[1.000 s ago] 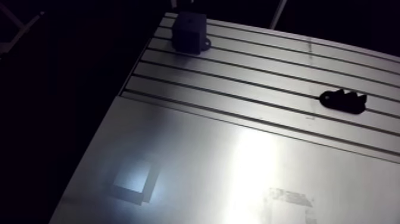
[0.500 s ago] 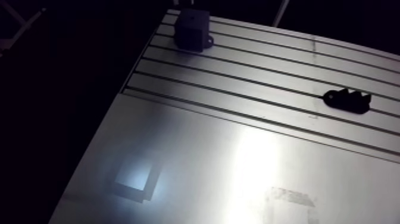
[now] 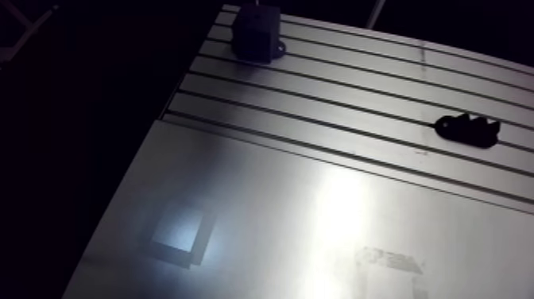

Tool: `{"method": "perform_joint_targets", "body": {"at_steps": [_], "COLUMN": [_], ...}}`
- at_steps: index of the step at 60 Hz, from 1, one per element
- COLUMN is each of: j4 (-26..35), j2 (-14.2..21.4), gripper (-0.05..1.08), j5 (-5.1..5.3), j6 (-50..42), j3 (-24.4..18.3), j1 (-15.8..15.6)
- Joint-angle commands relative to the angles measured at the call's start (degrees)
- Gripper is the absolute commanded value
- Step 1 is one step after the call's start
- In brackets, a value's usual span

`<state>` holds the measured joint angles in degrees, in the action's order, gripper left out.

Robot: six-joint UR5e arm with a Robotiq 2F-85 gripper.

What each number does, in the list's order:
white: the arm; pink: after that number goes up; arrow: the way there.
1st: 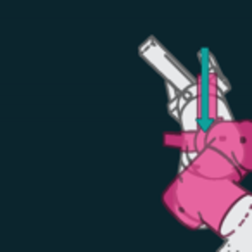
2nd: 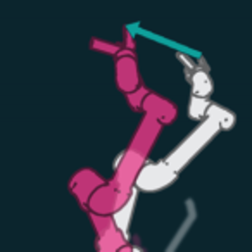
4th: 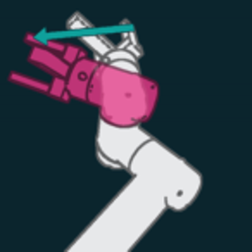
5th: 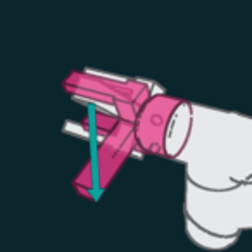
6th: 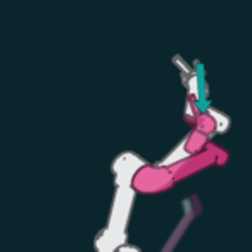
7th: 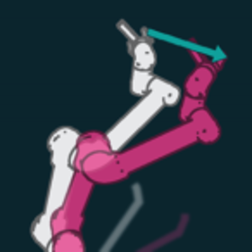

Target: Pick up the M10 bolt and insert it into the hole until fully seated.

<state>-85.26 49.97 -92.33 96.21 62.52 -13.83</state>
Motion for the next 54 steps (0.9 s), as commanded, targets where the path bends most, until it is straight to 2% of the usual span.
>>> {"method": "perform_joint_targets", "body": {"at_steps": [1, 54], "j4": [-0.03, -1.17], "j2": [-0.37, -1.34], "gripper": [1.08, 1.08], "j5": [0.0, 0.09], "j6": [-0.01, 0.0], "j3": [0.0, 0.25], "j1": [0.03, -0.06]}}
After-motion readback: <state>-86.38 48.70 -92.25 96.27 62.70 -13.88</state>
